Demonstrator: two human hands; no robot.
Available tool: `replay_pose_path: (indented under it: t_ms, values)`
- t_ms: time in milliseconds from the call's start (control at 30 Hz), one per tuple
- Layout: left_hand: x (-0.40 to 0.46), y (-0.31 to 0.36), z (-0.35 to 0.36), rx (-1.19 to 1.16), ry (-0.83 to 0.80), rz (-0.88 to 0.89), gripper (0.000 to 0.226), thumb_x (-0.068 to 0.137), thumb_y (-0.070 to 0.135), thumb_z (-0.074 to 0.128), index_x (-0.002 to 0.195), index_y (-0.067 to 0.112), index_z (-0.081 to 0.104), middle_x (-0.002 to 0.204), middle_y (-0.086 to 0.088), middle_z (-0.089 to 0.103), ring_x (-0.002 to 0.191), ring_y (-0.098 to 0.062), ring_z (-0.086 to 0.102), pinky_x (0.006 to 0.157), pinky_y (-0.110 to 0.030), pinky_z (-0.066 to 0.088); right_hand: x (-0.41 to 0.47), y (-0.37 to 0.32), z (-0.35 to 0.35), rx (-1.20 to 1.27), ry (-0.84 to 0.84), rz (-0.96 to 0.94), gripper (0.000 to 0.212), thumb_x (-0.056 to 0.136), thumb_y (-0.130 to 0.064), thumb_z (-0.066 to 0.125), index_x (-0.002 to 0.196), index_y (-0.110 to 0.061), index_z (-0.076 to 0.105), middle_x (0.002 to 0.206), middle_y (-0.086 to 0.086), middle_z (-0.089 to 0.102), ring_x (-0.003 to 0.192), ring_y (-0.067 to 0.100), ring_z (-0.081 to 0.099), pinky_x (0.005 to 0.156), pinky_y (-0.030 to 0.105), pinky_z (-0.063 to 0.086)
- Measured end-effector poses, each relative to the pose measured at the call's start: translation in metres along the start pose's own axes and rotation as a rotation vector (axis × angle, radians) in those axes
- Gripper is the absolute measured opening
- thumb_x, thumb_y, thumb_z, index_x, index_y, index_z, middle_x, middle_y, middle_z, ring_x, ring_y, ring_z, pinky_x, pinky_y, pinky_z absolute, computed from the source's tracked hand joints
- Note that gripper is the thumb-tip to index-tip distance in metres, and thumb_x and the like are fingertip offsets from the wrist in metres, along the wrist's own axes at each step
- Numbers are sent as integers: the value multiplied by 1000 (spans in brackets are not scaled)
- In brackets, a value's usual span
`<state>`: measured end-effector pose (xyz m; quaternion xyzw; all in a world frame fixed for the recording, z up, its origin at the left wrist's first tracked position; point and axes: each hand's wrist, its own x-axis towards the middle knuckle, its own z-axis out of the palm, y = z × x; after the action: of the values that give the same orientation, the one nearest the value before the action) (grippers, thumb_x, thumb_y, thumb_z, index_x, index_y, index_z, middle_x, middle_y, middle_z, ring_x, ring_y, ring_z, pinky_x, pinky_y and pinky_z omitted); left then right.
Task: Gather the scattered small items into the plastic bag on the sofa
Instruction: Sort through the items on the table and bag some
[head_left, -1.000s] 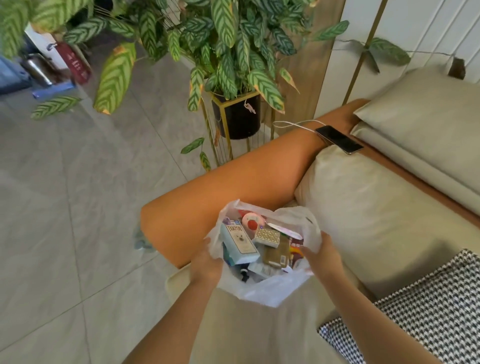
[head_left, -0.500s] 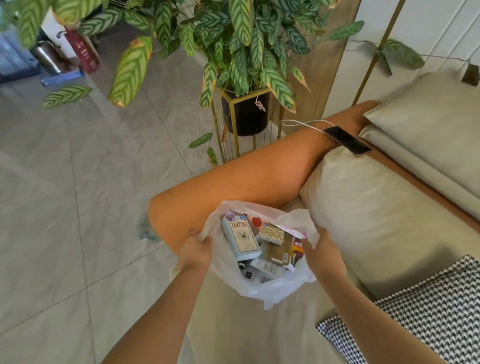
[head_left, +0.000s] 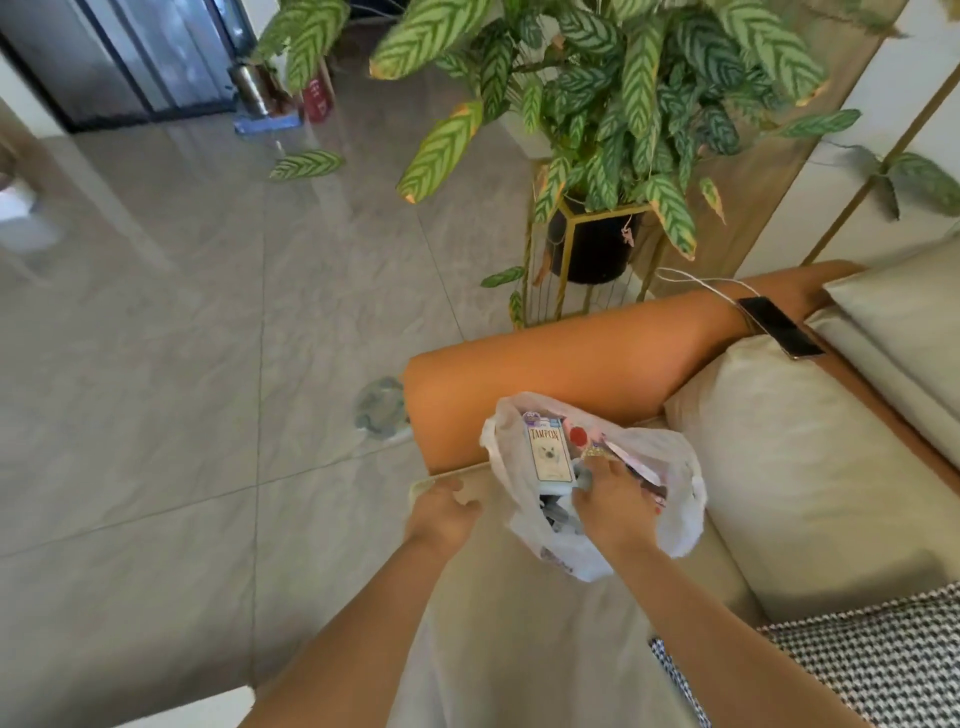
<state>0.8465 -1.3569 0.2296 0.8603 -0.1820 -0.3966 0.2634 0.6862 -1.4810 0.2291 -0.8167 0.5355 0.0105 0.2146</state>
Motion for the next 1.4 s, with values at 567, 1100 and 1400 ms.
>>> replay_pose_path:
  t_ms: [567,1100,1400]
  values:
    - [-130,-211,-121,144,155,-136,34,90,43,49,118,27,60,127,4,61,118,-18,56,97,-27,44,-174,-189,112,-133,-375,-481,23,93,-28,45,102,-17,63,110,4,67,106,22,62,83,29,46]
    - [-323,-479,-162,-182,356,-483,33,92,41,47,118,25,62,119,1,65,110,-16,60,86,-19,41,-411,-311,233,-297,-657,-890,27,94,-30,42,112,-20,59,117,-2,64,109,19,60,85,27,47]
    - [-364,-551,-123,-451,442,-742,23,95,33,45,93,22,65,100,-4,70,87,-17,61,68,-20,38,-465,-330,304,-460,-878,-1146,31,96,-32,40,120,-21,57,122,-4,61,112,18,58,87,27,46]
